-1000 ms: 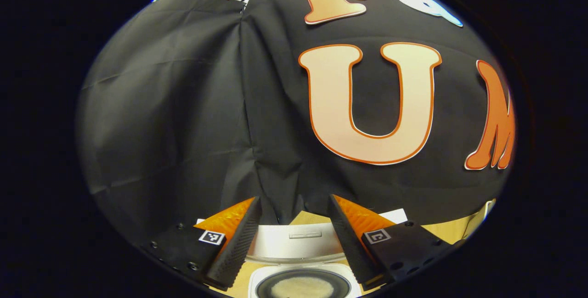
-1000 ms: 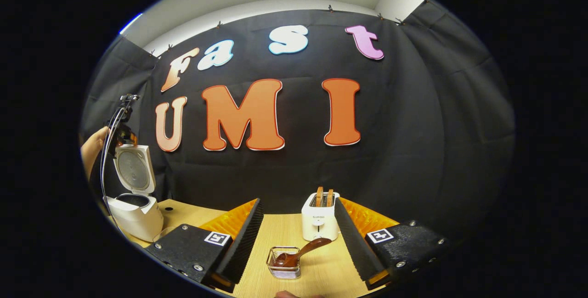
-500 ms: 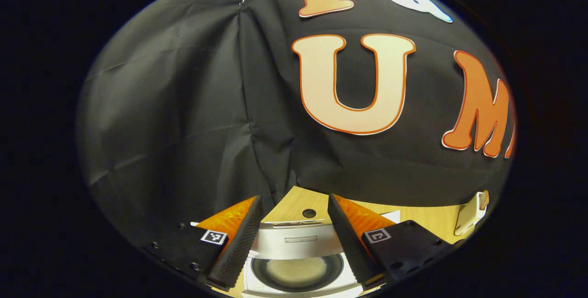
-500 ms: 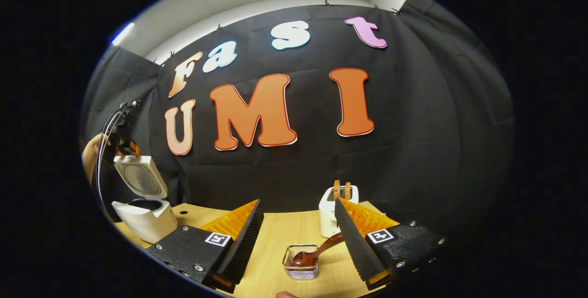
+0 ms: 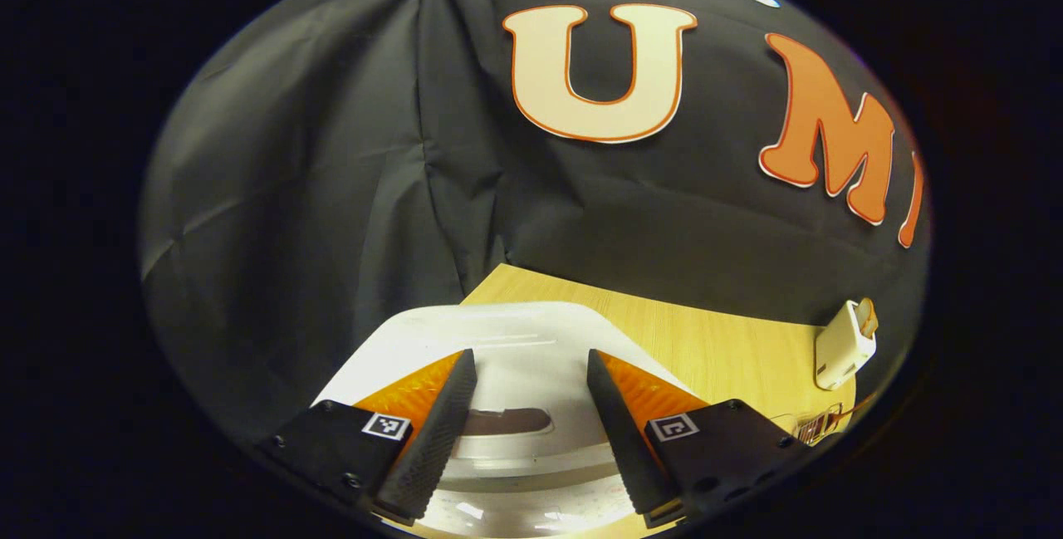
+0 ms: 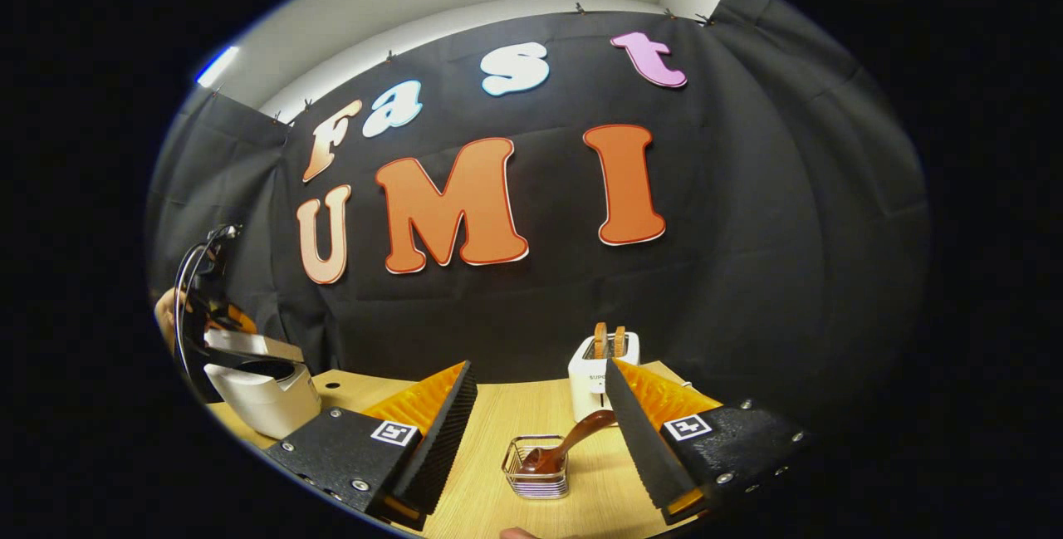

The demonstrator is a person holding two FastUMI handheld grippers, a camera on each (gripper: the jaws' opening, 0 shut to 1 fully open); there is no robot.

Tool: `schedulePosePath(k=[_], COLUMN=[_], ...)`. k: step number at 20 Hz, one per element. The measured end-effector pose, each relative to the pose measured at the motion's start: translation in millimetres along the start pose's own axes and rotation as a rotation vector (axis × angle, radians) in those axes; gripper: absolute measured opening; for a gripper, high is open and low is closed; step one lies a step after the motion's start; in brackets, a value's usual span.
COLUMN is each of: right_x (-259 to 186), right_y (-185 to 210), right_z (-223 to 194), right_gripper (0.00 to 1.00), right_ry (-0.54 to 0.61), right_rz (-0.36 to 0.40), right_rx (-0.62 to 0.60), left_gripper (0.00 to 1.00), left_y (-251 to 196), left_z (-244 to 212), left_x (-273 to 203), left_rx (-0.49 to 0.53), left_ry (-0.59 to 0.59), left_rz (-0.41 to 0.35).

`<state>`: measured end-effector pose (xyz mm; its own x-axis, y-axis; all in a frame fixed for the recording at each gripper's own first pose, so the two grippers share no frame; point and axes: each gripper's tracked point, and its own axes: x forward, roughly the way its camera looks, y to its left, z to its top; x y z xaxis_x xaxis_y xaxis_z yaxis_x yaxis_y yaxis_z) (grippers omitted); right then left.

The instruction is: Close the left gripper, press the button to open the rice cooker; take a wooden spoon from the chopstick holder with the right hand, scoop a spoonful of rice and pour it into the rice cooker, then put the wooden spoon back into the chopstick holder.

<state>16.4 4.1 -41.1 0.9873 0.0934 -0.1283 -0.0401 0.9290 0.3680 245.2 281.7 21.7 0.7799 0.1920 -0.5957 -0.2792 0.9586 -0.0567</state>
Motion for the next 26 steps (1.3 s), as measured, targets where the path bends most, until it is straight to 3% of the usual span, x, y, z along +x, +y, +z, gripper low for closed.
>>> schedulePosePath(k=[1, 3, 4, 5, 7, 12, 15, 19, 26], right_x=[-0.8, -1.0, -0.8, -1.1, -2.8, -7.5, -8.9, -8.7, -7.7], right_y=[-2.0, 0.0, 3.1, 7.0, 14.4, 25.9, 19.9, 31.0, 68.0], right_z=[0.1, -3.1, -4.7, -5.5, -6.6, -14.5, -5.9, -7.4, -12.4], right_gripper=[0.92, 0.92, 0.92, 0.92, 0.92, 0.92, 0.92, 0.92, 0.92], right_ry=[-0.008, -0.007, -0.002, 0.006, 0.009, 0.024, 0.019, 0.007, -0.039], right_rz=[-0.006, 0.001, 0.010, 0.018, 0.036, 0.047, 0.052, 0.058, 0.090], right_rx=[0.008, 0.024, 0.026, 0.027, 0.016, -0.028, -0.048, -0.097, -0.169], left_gripper=[0.90, 0.89, 0.89, 0.88, 0.87, 0.87, 0.86, 0.87, 0.93], left_y=[-2.4, 0.5, 2.4, 3.7, 4.6, 1.6, 0.9, -1.2, -39.3], left_z=[2.2, 0.1, 26.5, 26.7, 56.3, 46.1, 49.1, 65.7, 85.3], left_x=[4.8, -3.0, 1.1, 4.3, 6.8, 1.4, -6.1, -27.8, -102.8], left_rx=[0.016, 0.060, 0.052, 0.031, 0.023, 0.022, 0.018, 0.089, 0.141], left_ry=[-0.031, 0.044, -0.024, 0.040, 0.023, 0.004, -0.030, -0.211, -0.525], left_rz=[0.011, 0.034, 0.032, 0.038, 0.033, 0.040, 0.001, 0.054, -0.056])
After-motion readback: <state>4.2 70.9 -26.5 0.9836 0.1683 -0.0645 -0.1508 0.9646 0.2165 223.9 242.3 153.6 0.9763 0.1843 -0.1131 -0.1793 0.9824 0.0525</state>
